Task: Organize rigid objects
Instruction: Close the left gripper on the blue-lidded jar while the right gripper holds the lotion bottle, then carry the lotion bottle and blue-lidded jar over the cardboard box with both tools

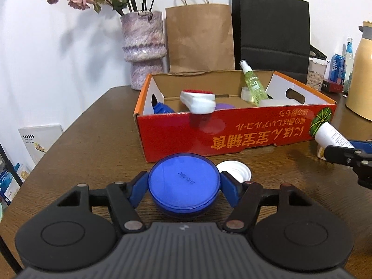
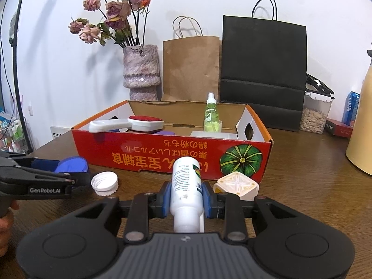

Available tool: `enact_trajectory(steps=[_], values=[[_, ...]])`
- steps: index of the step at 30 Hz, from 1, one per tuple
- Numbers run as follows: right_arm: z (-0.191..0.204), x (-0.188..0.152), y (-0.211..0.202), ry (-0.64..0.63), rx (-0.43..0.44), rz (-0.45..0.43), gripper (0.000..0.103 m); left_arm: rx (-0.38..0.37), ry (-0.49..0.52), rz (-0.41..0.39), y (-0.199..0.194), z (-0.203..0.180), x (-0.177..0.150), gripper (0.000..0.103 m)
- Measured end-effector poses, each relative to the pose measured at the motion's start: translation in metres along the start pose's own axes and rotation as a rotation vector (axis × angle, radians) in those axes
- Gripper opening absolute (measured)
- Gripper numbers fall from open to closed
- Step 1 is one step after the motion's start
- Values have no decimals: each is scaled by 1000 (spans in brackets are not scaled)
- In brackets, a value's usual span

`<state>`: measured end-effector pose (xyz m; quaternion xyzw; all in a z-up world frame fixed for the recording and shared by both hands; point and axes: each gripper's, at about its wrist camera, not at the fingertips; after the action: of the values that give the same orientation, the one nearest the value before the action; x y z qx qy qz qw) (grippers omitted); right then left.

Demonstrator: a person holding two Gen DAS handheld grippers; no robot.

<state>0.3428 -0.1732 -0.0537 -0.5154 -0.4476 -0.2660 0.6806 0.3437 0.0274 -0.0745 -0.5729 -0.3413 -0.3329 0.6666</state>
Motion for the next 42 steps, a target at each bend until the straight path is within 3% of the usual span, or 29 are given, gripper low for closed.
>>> enact_trajectory(steps=[19,42], values=[[4,12,-19,-12,18,-66,27,-39,-48,-73,-41,-29,11,69],[-19,62,-6,-10,10,-173,27,-18,-127,-184,-36,-48,80,69]])
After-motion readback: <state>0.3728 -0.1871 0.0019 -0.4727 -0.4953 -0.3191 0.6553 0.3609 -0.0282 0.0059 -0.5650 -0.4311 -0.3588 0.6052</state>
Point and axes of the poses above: each gripper's, at about its wrist camera, not at the fingertips, and y roughly the way its jaws point, z to its left, x to its top, and after that the axes turned 6 degrees about x, right-handed
